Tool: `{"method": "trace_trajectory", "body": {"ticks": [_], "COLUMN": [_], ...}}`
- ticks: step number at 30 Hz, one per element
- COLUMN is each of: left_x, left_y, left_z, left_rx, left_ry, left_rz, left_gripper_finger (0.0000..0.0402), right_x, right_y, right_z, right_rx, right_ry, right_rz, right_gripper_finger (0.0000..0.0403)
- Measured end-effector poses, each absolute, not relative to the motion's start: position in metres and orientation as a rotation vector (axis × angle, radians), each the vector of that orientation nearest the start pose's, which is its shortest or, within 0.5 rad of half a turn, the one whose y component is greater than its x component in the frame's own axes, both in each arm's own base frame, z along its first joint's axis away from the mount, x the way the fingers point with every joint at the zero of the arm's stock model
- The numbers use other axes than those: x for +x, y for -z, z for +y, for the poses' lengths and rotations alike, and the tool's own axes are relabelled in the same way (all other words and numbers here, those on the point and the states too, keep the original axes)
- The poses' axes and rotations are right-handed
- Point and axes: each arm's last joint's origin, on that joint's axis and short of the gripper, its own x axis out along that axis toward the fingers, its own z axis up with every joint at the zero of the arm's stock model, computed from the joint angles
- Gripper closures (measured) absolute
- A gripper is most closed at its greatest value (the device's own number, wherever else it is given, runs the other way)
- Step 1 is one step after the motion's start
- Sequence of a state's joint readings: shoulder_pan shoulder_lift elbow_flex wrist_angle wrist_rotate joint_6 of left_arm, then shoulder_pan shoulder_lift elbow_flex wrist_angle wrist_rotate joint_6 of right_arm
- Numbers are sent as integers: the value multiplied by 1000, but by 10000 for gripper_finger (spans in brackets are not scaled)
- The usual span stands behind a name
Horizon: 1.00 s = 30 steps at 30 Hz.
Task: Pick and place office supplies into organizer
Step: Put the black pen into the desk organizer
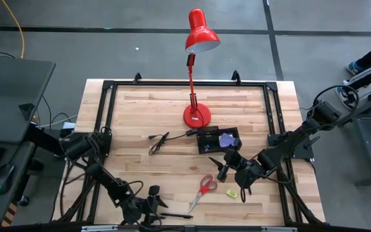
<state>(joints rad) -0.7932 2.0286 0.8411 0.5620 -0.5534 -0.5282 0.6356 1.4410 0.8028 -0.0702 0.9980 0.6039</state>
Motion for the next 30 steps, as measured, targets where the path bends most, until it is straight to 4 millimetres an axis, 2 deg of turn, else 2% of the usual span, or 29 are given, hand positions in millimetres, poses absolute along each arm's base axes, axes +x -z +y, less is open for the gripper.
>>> {"method": "trace_trajectory", "body": {"ticks": [6,12,16,24,26,30], "left_x": [271,273,272,272,271,271], "left_y": [-68,-65,-64,-62,-62,-62], "left_z": [-252,-253,-251,-250,-249,-248], "left_rx": [-59,-17,-2,15,24,43], "left_ry": [71,21,12,-2,-19,-49], "left_rz": [543,533,546,554,545,532], "left_gripper_finger": [199,210,252,378,385,366], "right_x": [241,243,244,245,245,245], "right_y": [-212,-207,-203,-200,-200,-200], "right_z": [147,147,148,149,148,148], "right_rx": [73,65,58,52,52,53], "right_ry": [474,484,474,477,483,487], "right_rz": [365,378,397,401,396,392], "right_gripper_finger": [183,183,183,183,183,183]}}
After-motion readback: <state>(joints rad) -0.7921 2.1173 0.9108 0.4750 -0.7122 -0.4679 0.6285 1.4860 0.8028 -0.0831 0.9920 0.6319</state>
